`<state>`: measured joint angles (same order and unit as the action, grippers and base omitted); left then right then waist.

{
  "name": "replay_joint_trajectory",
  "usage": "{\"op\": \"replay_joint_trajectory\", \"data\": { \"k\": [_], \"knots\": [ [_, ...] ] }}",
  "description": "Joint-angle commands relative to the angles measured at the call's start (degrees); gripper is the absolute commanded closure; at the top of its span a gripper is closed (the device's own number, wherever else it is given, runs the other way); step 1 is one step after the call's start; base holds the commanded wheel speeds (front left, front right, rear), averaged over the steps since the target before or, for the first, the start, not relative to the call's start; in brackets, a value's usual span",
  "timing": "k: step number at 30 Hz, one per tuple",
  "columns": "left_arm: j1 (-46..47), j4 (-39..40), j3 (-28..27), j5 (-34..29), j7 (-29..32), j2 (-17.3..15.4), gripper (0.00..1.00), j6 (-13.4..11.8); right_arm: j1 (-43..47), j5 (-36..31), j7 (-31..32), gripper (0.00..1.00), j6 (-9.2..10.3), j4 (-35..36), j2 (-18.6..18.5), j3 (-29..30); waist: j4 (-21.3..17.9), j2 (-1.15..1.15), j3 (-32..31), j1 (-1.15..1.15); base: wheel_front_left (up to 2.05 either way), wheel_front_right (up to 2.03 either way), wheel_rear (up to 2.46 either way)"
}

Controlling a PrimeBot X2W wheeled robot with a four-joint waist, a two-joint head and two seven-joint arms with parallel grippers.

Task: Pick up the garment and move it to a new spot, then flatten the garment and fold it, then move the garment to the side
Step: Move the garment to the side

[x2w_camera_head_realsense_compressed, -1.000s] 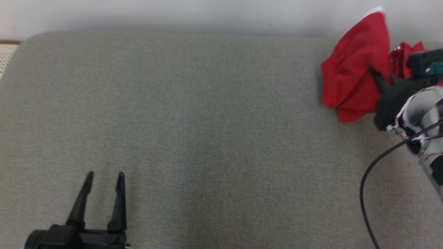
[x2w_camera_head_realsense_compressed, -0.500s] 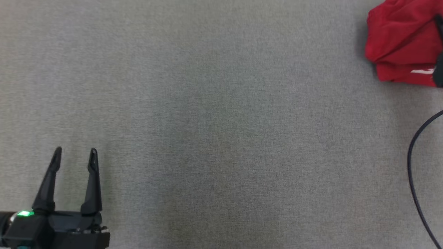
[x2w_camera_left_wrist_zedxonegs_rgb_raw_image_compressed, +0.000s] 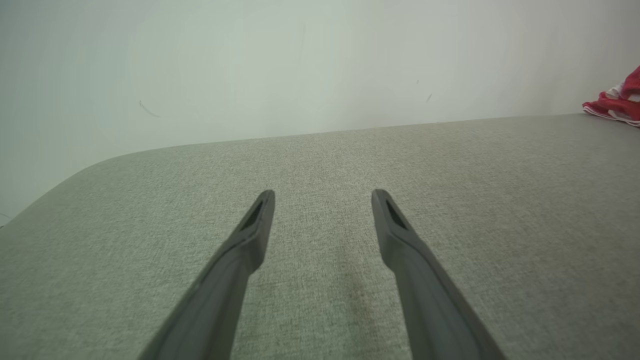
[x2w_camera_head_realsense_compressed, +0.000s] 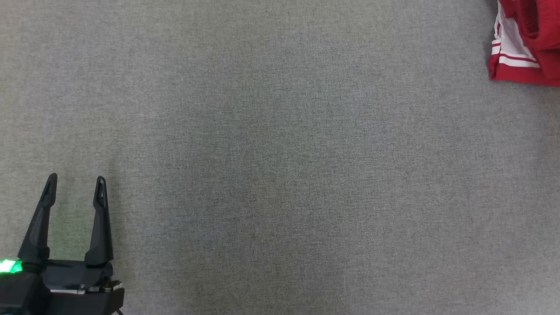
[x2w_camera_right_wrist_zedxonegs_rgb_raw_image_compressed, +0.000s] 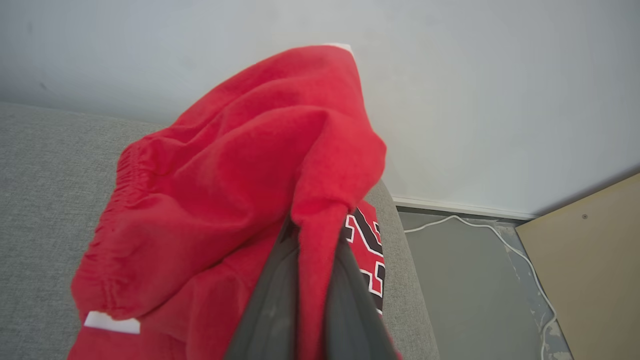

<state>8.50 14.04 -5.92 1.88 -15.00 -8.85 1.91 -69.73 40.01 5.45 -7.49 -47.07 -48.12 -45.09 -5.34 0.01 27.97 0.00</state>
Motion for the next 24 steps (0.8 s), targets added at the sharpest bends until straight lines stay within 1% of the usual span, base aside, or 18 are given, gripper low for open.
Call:
{"op": "replay_joint_trajectory", "data": {
  "k": [1, 4, 8, 9, 10, 11, 15, 21, 24],
  "knots": [
    [0.32, 0.33, -0.2, -0.26, -0.24, -0.5, 0.0, -0.13, -0.75, -0.1, -0.27, 1.0, -0.01, 0.14, -0.34, -0.23, -0.42, -0.01, 0.48, 0.0, 0.0, 0.0, 0.0],
    [0.54, 0.45, -0.22, -0.22, -0.24, -0.77, 0.0, -0.17, -1.33, -0.32, -0.22, 1.0, -0.01, -1.14, -0.68, -0.37, -0.63, -0.01, 0.99, 0.0, 0.0, 0.0, 0.0],
    [0.8, 0.4, -0.14, -0.08, -0.24, -0.95, 0.0, -0.18, -0.79, 0.45, 0.44, 1.0, -0.01, -2.51, 0.31, -0.3, -0.67, -0.01, 1.37, 0.0, 0.0, 0.0, 0.0],
    [0.89, 0.32, -0.11, -0.04, -0.24, -0.98, 0.0, -0.18, -0.89, 0.57, 0.44, 0.82, -0.01, -3.0, 0.49, -0.21, -0.64, -0.01, 1.4, 0.0, 0.0, 0.0, 0.0],
    [0.95, 0.19, -0.06, 0.01, -0.24, -0.98, 0.0, -0.19, -1.04, 0.3, 0.64, 0.43, -0.01, -3.57, 0.53, -0.14, -0.59, -0.01, 1.39, 0.0, 0.0, 0.0, 0.0],
    [0.99, 0.07, 0.0, 0.03, -0.24, -0.96, 0.0, -0.22, -1.22, -0.1, 1.01, 0.0, -0.01, -4.2, 0.6, -0.14, -0.51, -0.01, 1.35, 0.0, 0.0, 0.0, 0.0],
    [0.89, -0.45, 0.2, 0.19, -0.24, -0.64, 0.0, -0.36, -1.93, -1.35, 1.26, 0.0, -0.01, -6.95, 0.98, 0.4, -0.14, -0.01, 0.92, 0.0, 0.0, 0.0, 0.0],
    [0.62, -1.26, 0.34, 0.74, -0.24, 0.0, 0.0, -0.7, -3.68, -4.58, -1.67, 0.0, -0.01, -9.41, 2.13, 1.18, 0.45, -0.01, -0.96, 0.0, 0.0, 0.0, 0.0],
    [0.39, -1.76, 0.23, 0.9, -0.24, 0.28, 0.0, -0.79, -3.78, -4.47, -3.5, 0.0, -0.01, -9.28, 3.13, 1.86, 0.6, -0.01, -2.05, 0.0, 0.0, 0.0, 0.0]
  ]
}}
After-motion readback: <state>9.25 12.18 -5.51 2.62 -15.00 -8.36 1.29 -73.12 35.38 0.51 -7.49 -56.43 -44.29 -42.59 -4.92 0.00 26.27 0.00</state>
